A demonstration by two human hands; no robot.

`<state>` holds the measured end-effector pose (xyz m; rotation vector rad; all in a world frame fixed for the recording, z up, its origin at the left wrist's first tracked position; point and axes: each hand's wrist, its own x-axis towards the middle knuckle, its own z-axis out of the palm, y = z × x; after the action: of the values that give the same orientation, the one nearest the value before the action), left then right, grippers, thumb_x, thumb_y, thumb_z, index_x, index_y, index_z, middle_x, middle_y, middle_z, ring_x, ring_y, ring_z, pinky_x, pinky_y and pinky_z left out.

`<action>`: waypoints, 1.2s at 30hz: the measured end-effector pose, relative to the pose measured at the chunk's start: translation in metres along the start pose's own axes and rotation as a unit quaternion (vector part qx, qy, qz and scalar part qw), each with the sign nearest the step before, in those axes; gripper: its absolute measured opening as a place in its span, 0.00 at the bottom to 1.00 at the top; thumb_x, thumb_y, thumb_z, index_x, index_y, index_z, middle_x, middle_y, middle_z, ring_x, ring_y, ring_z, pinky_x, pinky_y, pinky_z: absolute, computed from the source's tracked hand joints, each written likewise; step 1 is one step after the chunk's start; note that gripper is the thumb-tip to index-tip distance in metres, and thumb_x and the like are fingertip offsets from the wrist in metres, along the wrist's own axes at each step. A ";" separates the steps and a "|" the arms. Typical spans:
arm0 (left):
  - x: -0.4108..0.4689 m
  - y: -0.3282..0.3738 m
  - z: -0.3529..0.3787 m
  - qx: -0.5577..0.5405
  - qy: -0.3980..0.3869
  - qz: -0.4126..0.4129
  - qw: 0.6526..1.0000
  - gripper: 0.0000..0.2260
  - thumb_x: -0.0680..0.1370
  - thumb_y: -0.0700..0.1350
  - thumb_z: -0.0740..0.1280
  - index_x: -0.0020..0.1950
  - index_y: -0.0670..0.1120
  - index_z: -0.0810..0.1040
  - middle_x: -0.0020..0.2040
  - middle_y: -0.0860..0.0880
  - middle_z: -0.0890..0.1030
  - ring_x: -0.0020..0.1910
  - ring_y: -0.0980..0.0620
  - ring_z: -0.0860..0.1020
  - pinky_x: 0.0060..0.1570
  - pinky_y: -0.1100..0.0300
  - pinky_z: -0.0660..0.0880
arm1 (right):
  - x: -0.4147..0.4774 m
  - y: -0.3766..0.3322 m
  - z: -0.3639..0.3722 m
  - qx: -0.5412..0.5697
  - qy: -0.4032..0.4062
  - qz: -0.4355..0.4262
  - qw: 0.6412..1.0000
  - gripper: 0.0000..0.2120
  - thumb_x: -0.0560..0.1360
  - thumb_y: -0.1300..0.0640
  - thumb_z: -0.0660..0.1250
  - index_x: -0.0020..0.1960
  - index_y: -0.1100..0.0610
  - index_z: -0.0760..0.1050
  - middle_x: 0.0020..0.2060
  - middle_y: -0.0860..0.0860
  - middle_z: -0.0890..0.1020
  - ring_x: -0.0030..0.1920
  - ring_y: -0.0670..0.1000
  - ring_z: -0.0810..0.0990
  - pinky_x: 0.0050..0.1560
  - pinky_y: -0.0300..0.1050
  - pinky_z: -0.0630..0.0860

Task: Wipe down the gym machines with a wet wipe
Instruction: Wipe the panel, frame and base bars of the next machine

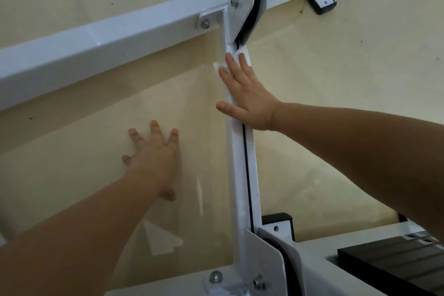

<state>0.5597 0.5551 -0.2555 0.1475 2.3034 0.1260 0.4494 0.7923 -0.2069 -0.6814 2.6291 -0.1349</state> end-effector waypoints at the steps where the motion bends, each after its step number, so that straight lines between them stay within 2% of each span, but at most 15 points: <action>1: 0.000 0.000 0.000 0.000 0.000 0.000 1.000 0.69 0.58 0.58 0.84 0.80 0.55 0.34 0.77 0.43 0.28 0.76 0.24 0.38 0.65 0.27 0.67 | -0.010 -0.001 0.007 -0.013 0.004 -0.024 1.000 0.51 0.75 0.23 0.41 0.83 0.60 0.45 0.82 0.59 0.39 0.80 0.64 0.33 0.79 0.66 0.43; 4: 0.000 0.000 0.001 0.004 0.002 0.000 1.000 0.69 0.58 0.57 0.84 0.80 0.55 0.34 0.77 0.43 0.28 0.75 0.23 0.38 0.65 0.27 0.66 | -0.064 -0.007 0.032 -0.031 -0.003 -0.109 0.994 0.47 0.78 0.27 0.44 0.83 0.62 0.46 0.81 0.64 0.42 0.79 0.69 0.35 0.77 0.72 0.46; 8: 0.001 0.000 0.002 0.001 0.002 0.001 1.000 0.69 0.59 0.57 0.84 0.80 0.54 0.33 0.77 0.42 0.27 0.75 0.23 0.38 0.64 0.26 0.66 | -0.129 -0.028 0.056 -0.007 -0.036 -0.160 0.986 0.44 0.80 0.30 0.46 0.83 0.59 0.43 0.81 0.60 0.38 0.79 0.66 0.32 0.77 0.70 0.41; 13: 0.002 -0.001 0.001 0.001 0.004 0.001 1.000 0.70 0.58 0.58 0.85 0.80 0.55 0.34 0.77 0.43 0.27 0.75 0.23 0.37 0.64 0.26 0.66 | -0.048 -0.007 0.037 0.038 0.043 -0.076 0.995 0.44 0.80 0.29 0.43 0.82 0.61 0.53 0.82 0.62 0.47 0.80 0.68 0.38 0.78 0.70 0.46; 15: 0.000 0.000 0.000 0.005 0.007 0.002 1.000 0.70 0.58 0.58 0.84 0.80 0.55 0.33 0.77 0.43 0.28 0.75 0.23 0.38 0.64 0.27 0.67 | -0.010 -0.001 0.012 0.048 0.038 -0.003 0.998 0.47 0.78 0.25 0.41 0.83 0.59 0.51 0.82 0.59 0.43 0.80 0.64 0.35 0.79 0.66 0.43; 17: -0.001 0.000 -0.001 0.005 0.010 0.002 1.000 0.69 0.58 0.58 0.84 0.80 0.55 0.34 0.78 0.43 0.28 0.76 0.24 0.38 0.65 0.27 0.67 | 0.003 -0.002 0.003 0.038 0.021 0.020 0.999 0.47 0.76 0.25 0.42 0.83 0.57 0.50 0.82 0.57 0.39 0.80 0.61 0.32 0.80 0.65 0.40; 19: -0.002 0.000 0.000 0.002 0.009 0.001 1.000 0.69 0.58 0.58 0.84 0.80 0.55 0.34 0.78 0.44 0.28 0.76 0.24 0.37 0.65 0.27 0.66 | -0.013 -0.004 0.012 0.010 0.024 -0.035 0.999 0.46 0.78 0.26 0.41 0.83 0.58 0.50 0.82 0.60 0.40 0.80 0.64 0.33 0.79 0.67 0.41; 22: -0.002 0.000 0.000 -0.008 0.007 0.000 1.000 0.69 0.59 0.56 0.85 0.80 0.55 0.34 0.78 0.44 0.27 0.76 0.25 0.37 0.66 0.26 0.64 | -0.083 -0.004 0.043 -0.046 0.005 -0.167 0.985 0.38 0.83 0.35 0.44 0.83 0.59 0.48 0.81 0.63 0.45 0.80 0.69 0.38 0.78 0.70 0.43; 24: -0.001 0.000 0.001 -0.007 0.006 0.001 1.000 0.69 0.59 0.56 0.85 0.80 0.55 0.34 0.77 0.44 0.27 0.76 0.25 0.37 0.66 0.26 0.64 | -0.138 -0.007 0.060 -0.110 -0.012 -0.269 0.957 0.35 0.84 0.41 0.51 0.83 0.57 0.44 0.82 0.60 0.45 0.80 0.68 0.41 0.78 0.68 0.42; 26: 0.000 0.000 0.001 -0.002 0.006 0.001 1.000 0.69 0.58 0.58 0.84 0.80 0.55 0.34 0.77 0.43 0.27 0.75 0.24 0.37 0.66 0.27 0.64 | -0.172 -0.006 0.068 -0.182 -0.027 -0.369 0.911 0.38 0.81 0.48 0.60 0.83 0.56 0.45 0.82 0.56 0.48 0.81 0.65 0.44 0.79 0.65 0.43; 28: 0.000 -0.001 0.002 0.002 0.007 -0.001 1.000 0.69 0.58 0.58 0.84 0.80 0.55 0.33 0.77 0.43 0.27 0.75 0.24 0.37 0.66 0.27 0.65 | -0.176 -0.003 0.070 -0.196 -0.040 -0.427 0.882 0.39 0.78 0.52 0.66 0.83 0.55 0.50 0.82 0.53 0.52 0.82 0.61 0.46 0.80 0.61 0.45; 30: 0.001 -0.001 0.003 0.005 0.009 -0.001 1.000 0.69 0.58 0.59 0.84 0.80 0.56 0.33 0.77 0.43 0.27 0.75 0.24 0.37 0.65 0.27 0.65 | -0.155 0.003 0.065 -0.204 -0.044 -0.457 0.865 0.41 0.76 0.55 0.66 0.83 0.53 0.50 0.82 0.51 0.52 0.82 0.59 0.46 0.81 0.60 0.45; 32: 0.001 -0.001 0.003 0.003 0.008 -0.002 1.000 0.69 0.58 0.58 0.84 0.80 0.56 0.33 0.77 0.43 0.27 0.75 0.24 0.37 0.65 0.27 0.65 | -0.116 0.012 0.055 -0.220 -0.022 -0.410 0.885 0.42 0.71 0.61 0.62 0.83 0.52 0.50 0.82 0.54 0.53 0.82 0.61 0.49 0.80 0.62 0.45; 34: 0.002 -0.002 0.002 0.003 0.004 0.002 1.000 0.69 0.58 0.58 0.84 0.80 0.56 0.33 0.77 0.43 0.27 0.75 0.24 0.37 0.65 0.27 0.66 | -0.069 0.024 0.033 -0.218 0.014 -0.294 0.931 0.46 0.67 0.66 0.62 0.83 0.54 0.50 0.81 0.59 0.54 0.81 0.65 0.49 0.80 0.64 0.45; 36: 0.003 -0.003 0.002 0.009 0.006 0.006 1.000 0.69 0.58 0.59 0.84 0.80 0.55 0.33 0.77 0.42 0.27 0.75 0.23 0.37 0.64 0.27 0.67 | -0.027 0.031 0.006 -0.193 0.022 -0.196 0.961 0.48 0.67 0.72 0.61 0.83 0.54 0.49 0.82 0.59 0.50 0.81 0.65 0.44 0.79 0.61 0.42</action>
<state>0.5589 0.5530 -0.2589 0.1711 2.3170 0.1125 0.4593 0.8327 -0.2089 -1.3425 2.5508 0.2614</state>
